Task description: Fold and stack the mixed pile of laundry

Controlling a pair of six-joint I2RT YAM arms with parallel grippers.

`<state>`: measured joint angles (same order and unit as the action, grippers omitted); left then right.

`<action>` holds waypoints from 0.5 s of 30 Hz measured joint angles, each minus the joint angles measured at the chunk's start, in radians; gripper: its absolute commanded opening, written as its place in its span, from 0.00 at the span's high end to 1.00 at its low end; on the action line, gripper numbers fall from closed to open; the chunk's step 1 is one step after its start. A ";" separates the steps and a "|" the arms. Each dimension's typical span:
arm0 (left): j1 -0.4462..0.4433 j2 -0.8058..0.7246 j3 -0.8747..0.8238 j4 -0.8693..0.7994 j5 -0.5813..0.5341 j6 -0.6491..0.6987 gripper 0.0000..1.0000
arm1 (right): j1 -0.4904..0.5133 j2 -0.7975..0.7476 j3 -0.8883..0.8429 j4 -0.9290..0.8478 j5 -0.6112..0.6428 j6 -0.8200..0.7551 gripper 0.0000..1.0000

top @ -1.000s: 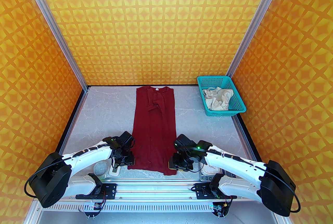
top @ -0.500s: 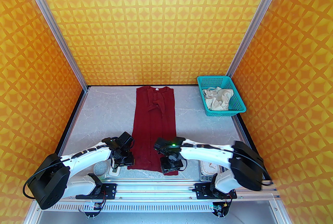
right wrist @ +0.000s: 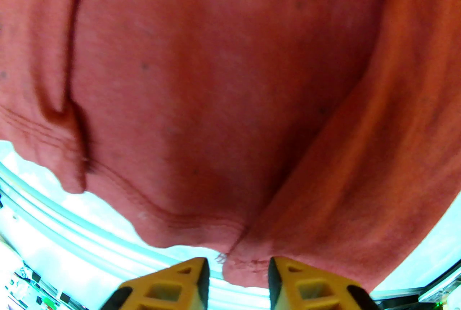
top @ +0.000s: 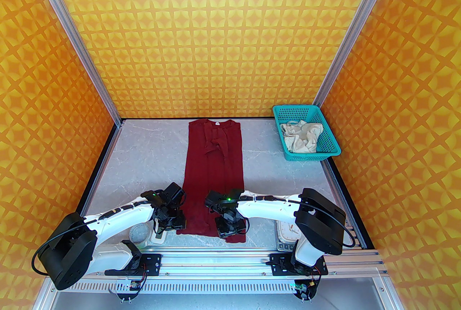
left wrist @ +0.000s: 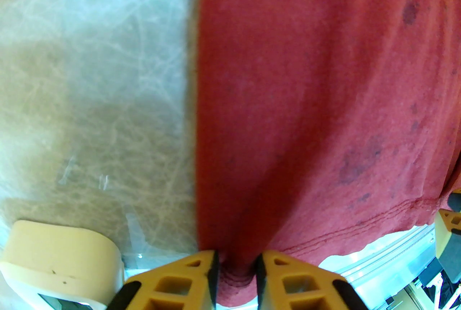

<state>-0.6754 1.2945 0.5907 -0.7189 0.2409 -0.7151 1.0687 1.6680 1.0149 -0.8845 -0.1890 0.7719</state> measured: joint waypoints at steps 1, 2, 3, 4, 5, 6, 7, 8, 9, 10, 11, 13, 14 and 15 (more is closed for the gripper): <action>0.000 0.000 0.000 0.000 0.000 0.000 0.75 | 0.002 0.000 0.006 -0.003 0.002 -0.002 0.63; 0.000 -0.001 0.000 0.000 0.000 0.000 0.75 | 0.005 0.000 0.010 -0.002 0.002 -0.003 0.63; 0.000 -0.002 -0.001 0.000 0.000 0.000 0.75 | 0.008 0.000 0.012 -0.003 0.003 -0.004 0.64; 0.000 -0.003 -0.001 0.000 0.000 0.000 0.75 | 0.010 0.002 0.012 -0.003 0.003 -0.004 0.66; 0.000 -0.004 -0.002 0.001 0.000 0.000 0.75 | 0.010 0.006 0.012 -0.003 0.003 -0.008 0.67; 0.000 -0.005 -0.002 0.001 0.000 0.000 0.75 | 0.010 0.011 0.011 -0.002 0.003 -0.009 0.69; 0.000 -0.006 -0.003 0.001 0.000 0.000 0.75 | 0.010 0.020 0.011 -0.001 0.004 -0.011 0.71; 0.000 -0.007 -0.004 0.002 0.000 0.000 0.75 | 0.010 0.029 0.010 0.000 0.006 -0.011 0.72; 0.000 -0.010 -0.005 0.002 0.000 -0.002 0.75 | 0.010 0.038 0.006 0.003 0.006 -0.011 0.74; 0.000 -0.011 -0.006 0.002 0.000 -0.003 0.75 | 0.010 0.044 0.003 0.004 0.007 -0.011 0.76; 0.000 -0.013 -0.007 0.002 0.000 -0.003 0.75 | 0.010 0.048 -0.004 0.007 0.007 -0.011 0.78; 0.000 -0.013 -0.008 0.002 0.000 -0.004 0.75 | 0.010 0.048 -0.016 0.006 0.010 -0.011 0.82; 0.000 -0.013 -0.008 0.002 0.000 -0.004 0.75 | 0.010 0.048 -0.018 0.006 0.011 -0.011 0.85; 0.000 -0.013 -0.008 0.002 0.000 -0.004 0.75 | 0.010 0.047 -0.018 0.005 0.014 -0.012 0.88</action>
<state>-0.6754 1.2812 0.5831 -0.7170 0.2409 -0.7189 1.0786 1.7153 0.9970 -0.8799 -0.1745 0.7601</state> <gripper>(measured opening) 0.246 0.166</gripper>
